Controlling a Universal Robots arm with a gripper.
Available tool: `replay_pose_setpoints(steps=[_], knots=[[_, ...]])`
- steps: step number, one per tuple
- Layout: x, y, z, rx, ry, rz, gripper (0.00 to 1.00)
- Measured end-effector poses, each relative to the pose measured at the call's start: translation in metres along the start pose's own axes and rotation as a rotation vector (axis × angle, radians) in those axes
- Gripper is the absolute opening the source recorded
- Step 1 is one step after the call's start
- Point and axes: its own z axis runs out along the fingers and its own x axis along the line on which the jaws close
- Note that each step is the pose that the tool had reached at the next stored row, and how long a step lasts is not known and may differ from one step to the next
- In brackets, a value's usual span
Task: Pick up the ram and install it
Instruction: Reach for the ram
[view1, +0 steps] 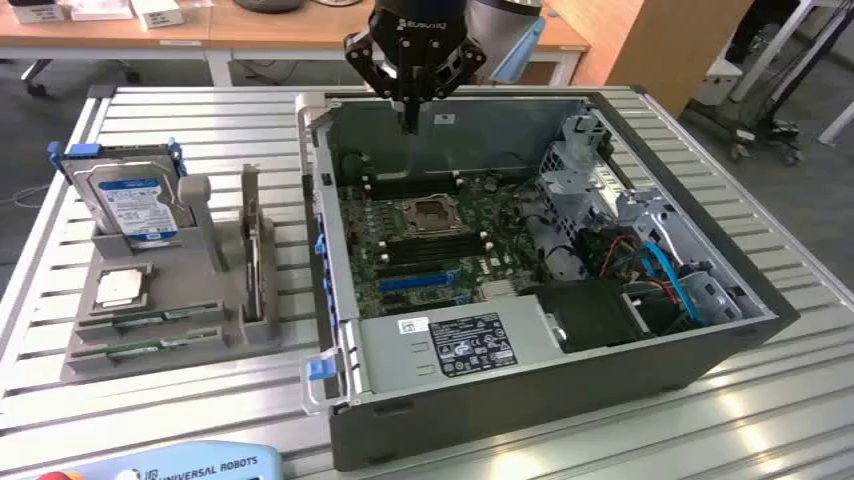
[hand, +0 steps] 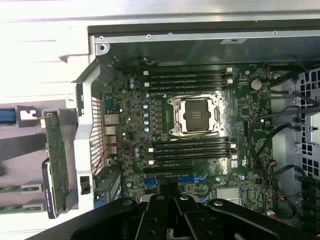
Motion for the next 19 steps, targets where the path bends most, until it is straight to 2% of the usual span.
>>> replay_pose_setpoints(steps=[11, 19], knots=[[0.0000, 0.0000, 0.0000, -0.0002, 0.0000, 0.000, 0.10], [0.0060, -0.0005, 0.0000, -0.0001, 0.0000, 0.000, 0.10]])
